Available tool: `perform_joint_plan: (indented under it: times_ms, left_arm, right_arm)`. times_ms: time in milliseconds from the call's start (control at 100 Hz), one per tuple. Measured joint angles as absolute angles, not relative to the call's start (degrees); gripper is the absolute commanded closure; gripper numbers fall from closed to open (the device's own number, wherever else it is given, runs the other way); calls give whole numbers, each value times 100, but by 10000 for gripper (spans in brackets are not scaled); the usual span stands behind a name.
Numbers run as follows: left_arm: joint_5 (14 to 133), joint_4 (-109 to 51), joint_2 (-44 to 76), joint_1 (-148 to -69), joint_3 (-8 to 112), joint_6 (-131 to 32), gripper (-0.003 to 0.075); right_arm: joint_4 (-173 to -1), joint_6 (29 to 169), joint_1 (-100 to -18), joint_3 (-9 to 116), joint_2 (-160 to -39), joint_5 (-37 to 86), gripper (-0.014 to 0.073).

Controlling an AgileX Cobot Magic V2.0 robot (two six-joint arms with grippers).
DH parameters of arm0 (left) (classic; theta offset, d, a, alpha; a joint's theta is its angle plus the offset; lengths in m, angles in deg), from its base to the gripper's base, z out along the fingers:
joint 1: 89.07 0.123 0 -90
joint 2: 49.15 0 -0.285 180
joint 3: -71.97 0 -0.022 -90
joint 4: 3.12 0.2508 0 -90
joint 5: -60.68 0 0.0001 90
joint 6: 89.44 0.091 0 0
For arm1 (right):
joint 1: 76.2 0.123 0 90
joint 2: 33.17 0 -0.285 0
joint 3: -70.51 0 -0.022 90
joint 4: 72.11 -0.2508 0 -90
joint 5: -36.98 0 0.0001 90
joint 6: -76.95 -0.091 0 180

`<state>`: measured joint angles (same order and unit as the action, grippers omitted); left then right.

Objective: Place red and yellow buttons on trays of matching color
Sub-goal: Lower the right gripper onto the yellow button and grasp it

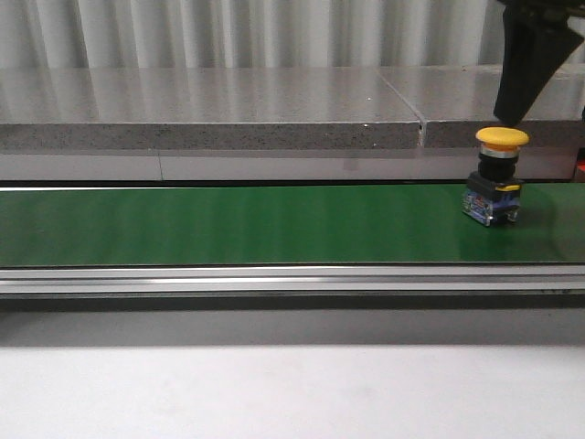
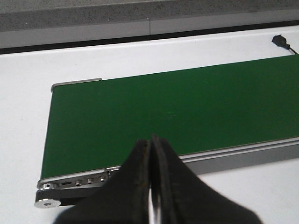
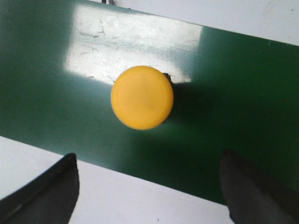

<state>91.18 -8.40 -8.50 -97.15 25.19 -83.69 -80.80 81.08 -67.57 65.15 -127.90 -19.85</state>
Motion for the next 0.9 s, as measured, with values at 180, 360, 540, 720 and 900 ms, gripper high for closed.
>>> perform_joint_plan:
  times_ms: [180, 360, 540, 720, 900]
  left_arm:
    - [9118, -840, -850, -9715, 2519, -8369, 741]
    - [9118, -840, -850, -9715, 2519, -8369, 741]
    - [9118, -840, -850, -9715, 2519, -8369, 741]
    - [9118, -840, -850, -9715, 2519, -8369, 741]
    - [9118, -840, -850, -9715, 2519, -8369, 741]
  right_arm:
    - [-8080, 8158, -6757, 6515, -13162, -1545, -13]
    - [-8006, 8174, -6757, 6515, -13362, -1190, 182]
    - [-7867, 8174, -6757, 6515, -13386, -1165, 455]
    - [-7848, 8174, -6757, 6515, -13386, -1052, 509]
    - [-7848, 7894, -6808, 6515, -13161, -931, 509]
